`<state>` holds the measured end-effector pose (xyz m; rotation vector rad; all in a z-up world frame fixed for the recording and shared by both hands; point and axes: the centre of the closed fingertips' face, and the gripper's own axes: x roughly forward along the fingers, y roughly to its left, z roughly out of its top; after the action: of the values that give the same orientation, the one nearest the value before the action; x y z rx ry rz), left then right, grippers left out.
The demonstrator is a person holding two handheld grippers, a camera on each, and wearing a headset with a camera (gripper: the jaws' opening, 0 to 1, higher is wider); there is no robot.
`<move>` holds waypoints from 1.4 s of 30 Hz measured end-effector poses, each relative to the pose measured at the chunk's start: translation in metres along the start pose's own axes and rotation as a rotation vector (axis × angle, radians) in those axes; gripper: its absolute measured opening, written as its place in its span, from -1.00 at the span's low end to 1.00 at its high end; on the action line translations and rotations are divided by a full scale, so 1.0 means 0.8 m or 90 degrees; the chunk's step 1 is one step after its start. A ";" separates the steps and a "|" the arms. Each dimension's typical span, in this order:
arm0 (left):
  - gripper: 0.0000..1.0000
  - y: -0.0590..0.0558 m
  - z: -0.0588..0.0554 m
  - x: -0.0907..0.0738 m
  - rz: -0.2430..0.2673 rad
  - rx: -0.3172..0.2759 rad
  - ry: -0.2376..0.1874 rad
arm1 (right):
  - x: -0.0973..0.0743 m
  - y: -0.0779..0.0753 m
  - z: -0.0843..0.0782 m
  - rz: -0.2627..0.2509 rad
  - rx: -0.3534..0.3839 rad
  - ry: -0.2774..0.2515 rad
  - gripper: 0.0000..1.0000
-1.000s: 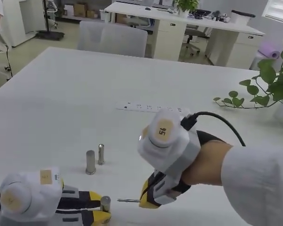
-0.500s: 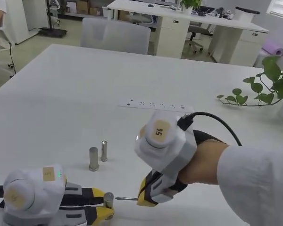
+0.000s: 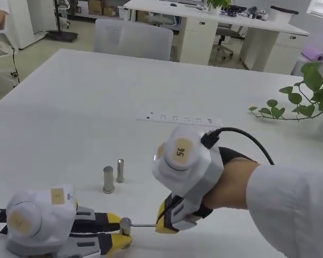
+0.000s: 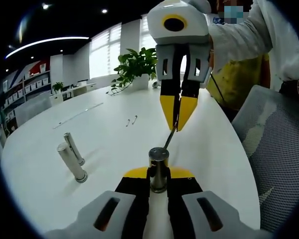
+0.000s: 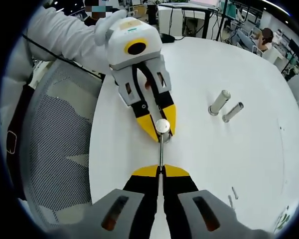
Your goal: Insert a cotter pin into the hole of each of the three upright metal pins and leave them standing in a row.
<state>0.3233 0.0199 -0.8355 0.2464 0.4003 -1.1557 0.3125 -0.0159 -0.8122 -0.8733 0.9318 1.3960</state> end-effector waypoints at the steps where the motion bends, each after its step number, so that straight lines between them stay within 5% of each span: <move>1: -0.80 0.000 0.000 0.000 0.000 -0.001 0.000 | 0.000 0.000 0.001 -0.001 -0.003 -0.001 -0.94; 42: -0.80 0.001 -0.001 -0.001 0.001 -0.011 -0.011 | 0.020 -0.001 0.019 -0.009 -0.040 -0.018 -0.94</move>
<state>0.3238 0.0208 -0.8357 0.2224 0.3949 -1.1515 0.3132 0.0048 -0.8209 -0.9029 0.8633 1.4285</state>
